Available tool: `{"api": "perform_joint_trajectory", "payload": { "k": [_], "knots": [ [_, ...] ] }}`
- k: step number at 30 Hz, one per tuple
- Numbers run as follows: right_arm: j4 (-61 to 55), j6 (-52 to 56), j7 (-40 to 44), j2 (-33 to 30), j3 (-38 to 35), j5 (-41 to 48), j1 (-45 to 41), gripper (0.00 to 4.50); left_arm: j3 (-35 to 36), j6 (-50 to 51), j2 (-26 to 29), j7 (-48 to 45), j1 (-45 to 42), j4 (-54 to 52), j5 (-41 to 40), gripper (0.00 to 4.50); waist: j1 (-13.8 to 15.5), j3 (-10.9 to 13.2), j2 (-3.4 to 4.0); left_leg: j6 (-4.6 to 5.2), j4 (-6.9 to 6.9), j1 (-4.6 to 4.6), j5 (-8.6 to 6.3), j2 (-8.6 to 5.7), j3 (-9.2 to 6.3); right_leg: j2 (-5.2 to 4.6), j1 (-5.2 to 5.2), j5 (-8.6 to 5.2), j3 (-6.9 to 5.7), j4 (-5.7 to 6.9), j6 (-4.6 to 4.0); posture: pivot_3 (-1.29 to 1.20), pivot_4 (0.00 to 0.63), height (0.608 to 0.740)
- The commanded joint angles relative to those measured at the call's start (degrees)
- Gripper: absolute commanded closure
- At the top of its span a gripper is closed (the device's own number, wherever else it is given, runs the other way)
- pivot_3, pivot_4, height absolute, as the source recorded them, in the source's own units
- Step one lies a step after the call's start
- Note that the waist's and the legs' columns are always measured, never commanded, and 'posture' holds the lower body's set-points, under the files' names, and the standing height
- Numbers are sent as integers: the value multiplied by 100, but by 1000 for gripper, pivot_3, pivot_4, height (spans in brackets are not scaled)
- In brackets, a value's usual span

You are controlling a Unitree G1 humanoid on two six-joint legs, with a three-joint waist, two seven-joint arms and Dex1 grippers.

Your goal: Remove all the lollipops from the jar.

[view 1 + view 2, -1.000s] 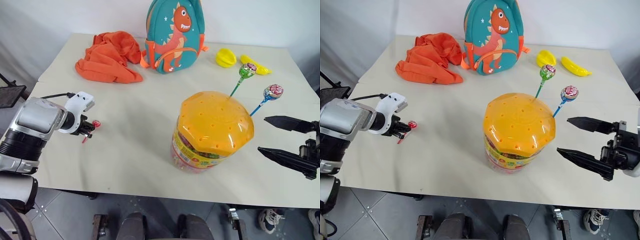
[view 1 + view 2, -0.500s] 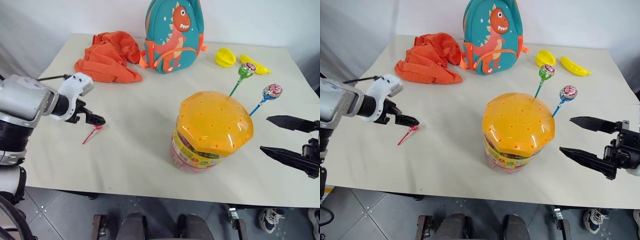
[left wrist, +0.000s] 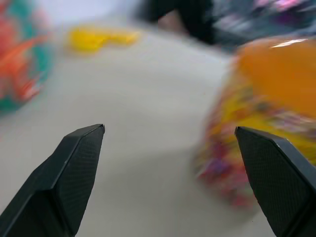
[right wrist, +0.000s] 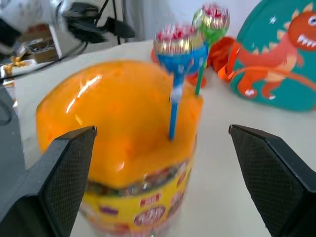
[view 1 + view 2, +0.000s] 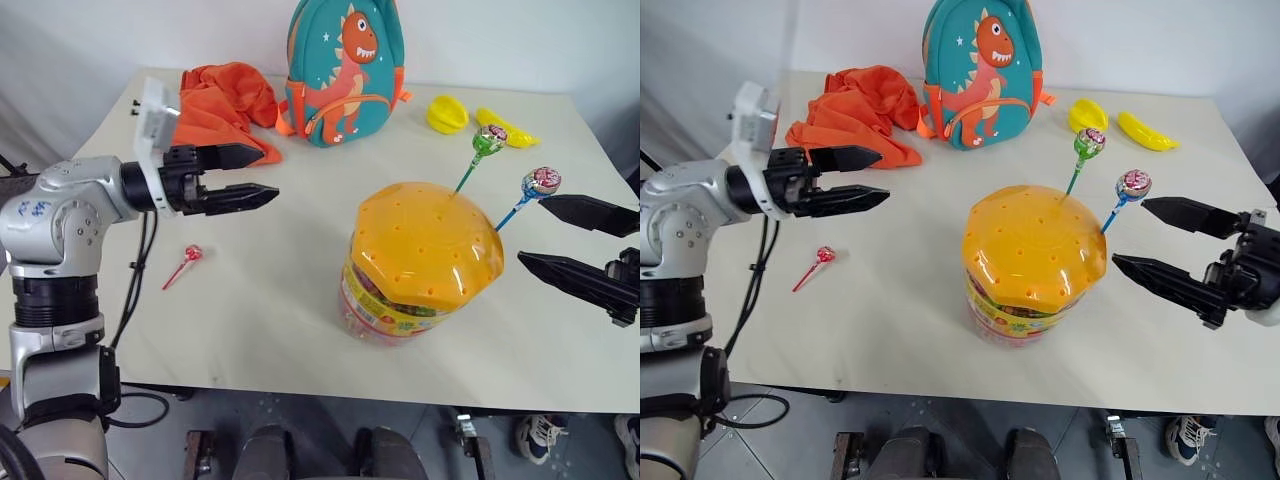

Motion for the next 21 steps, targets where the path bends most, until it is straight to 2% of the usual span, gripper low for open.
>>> {"api": "perform_joint_trajectory", "payload": {
  "k": [1, 6, 12, 16, 21],
  "knots": [
    [-187, -125, -375, 194, 279, -10, -197, 0, 316, -797, -73, -925, 160, 116, -423, 17, -9, -1, 0, 0, 0, 0, 0, 0, 0, 1, 0, 0, 0, 1, 0, 0, 150, 740],
    [-236, -262, -603, 356, 553, -65, -434, 0, 193, -1140, -13, -1510, 356, 212, -445, 17, -33, -2, 1, 0, -2, 0, 0, -1, -2, 0, 0, 0, -2, 1, 0, 0, 150, 740],
    [-174, -354, -730, 428, 811, -96, -722, 0, 70, -1351, 70, -1788, 421, 270, -286, 17, -71, -2, 1, 0, -3, -1, 0, -1, -8, -1, 1, 0, -5, 1, 0, 0, 150, 740],
    [-153, -418, -937, 527, 801, -73, -872, 896, 33, -1436, 58, -1729, 358, 333, -322, 0, -91, -2, 1, 0, -4, -1, 0, -1, -14, -1, 0, 0, -6, 1, 0, 0, 150, 740],
    [-118, -422, -905, 440, 808, -64, -946, 2538, 1, -1453, 46, -1750, 319, 359, -385, 0, -90, -2, 2, 0, -5, -1, 0, -1, -17, -2, 1, 0, -7, 1, 0, 0, 150, 740]
  ]
}}
